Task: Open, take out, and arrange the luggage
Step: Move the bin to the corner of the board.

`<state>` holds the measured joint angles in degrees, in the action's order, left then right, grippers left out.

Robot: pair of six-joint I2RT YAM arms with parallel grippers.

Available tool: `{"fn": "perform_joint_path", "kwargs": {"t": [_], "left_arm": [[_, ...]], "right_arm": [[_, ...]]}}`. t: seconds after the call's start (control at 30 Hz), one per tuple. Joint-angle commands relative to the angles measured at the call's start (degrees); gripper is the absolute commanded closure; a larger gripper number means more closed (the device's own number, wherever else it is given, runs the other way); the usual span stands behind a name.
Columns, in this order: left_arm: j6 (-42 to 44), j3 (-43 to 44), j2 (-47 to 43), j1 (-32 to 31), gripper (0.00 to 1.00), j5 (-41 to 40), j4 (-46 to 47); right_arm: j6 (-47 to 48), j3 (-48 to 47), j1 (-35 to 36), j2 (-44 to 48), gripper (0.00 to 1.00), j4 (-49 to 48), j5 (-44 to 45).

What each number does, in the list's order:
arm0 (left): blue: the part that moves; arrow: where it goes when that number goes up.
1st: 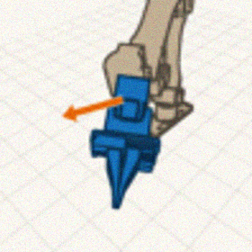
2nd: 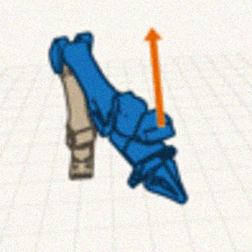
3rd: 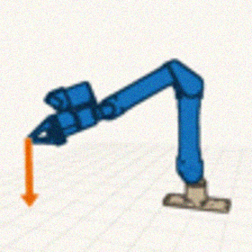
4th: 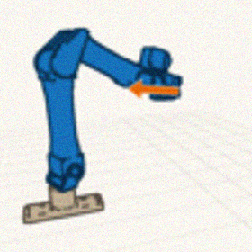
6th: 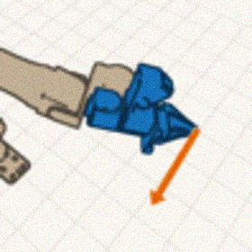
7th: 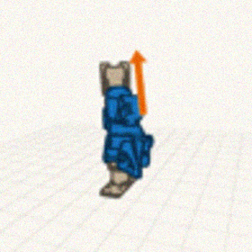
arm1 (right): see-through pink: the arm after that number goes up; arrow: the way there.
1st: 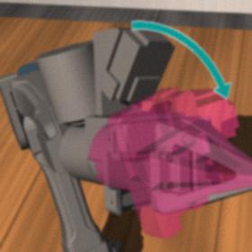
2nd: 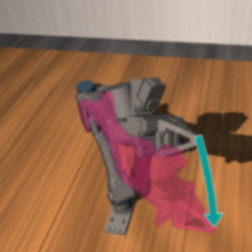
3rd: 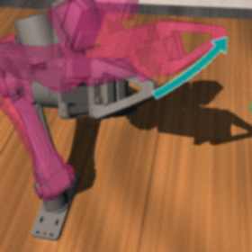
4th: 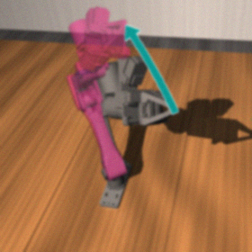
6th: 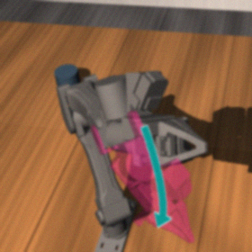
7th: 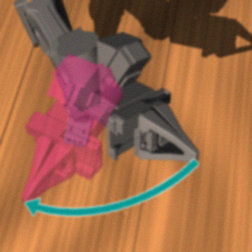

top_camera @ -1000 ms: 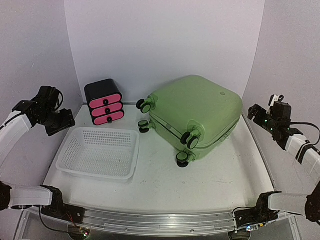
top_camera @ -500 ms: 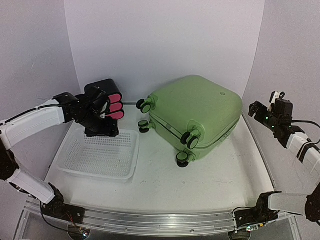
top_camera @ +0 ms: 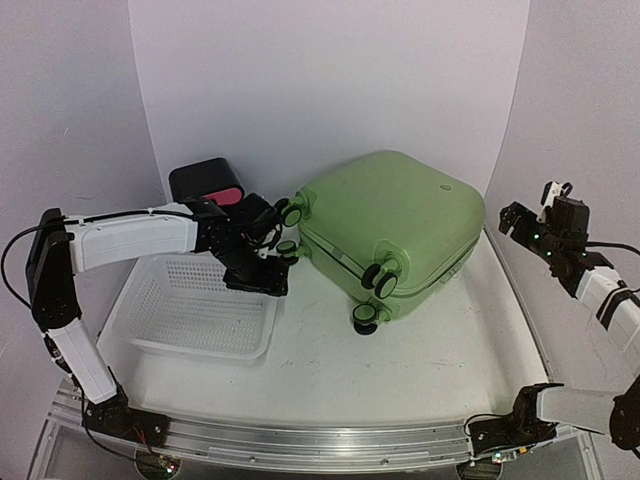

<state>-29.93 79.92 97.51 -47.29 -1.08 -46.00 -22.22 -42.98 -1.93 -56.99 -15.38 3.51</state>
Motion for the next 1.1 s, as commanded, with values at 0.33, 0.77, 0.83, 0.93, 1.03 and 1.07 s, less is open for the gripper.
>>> {"fn": "perform_joint_path", "kwargs": {"t": [0.33, 0.77, 0.83, 0.93, 1.03, 1.07], "left_arm": [[4.6, -0.2, 2.8, -3.4, 0.42, 4.6, 2.4], [7.3, -0.9, 2.6, -3.5, 0.7, 4.8, 0.8], [7.4, -1.0, 2.2, -3.5, 0.75, 4.5, 0.2], [8.2, -2.1, 0.6, -3.6, 0.82, 4.9, -0.3], [10.2, -4.6, -1.8, -3.6, 0.83, 6.3, -0.4], [11.1, -6.0, -2.7, -3.7, 0.84, 6.7, -0.4]], "right_arm": [[1.0, -1.7, 0.1, 1.8, 0.02, -0.7, 0.3], [0.3, -1.0, 0.1, 2.5, 0.02, -0.4, 0.3], [0.3, -1.1, 0.1, 2.4, 0.02, -0.4, 0.2], [0.2, -1.2, 0.1, 2.4, 0.02, -0.4, 0.2], [0.4, -1.2, 0.1, 2.4, 0.02, -0.4, 0.3], [0.5, -1.2, 0.1, 2.4, 0.02, -0.4, 0.3]]}}
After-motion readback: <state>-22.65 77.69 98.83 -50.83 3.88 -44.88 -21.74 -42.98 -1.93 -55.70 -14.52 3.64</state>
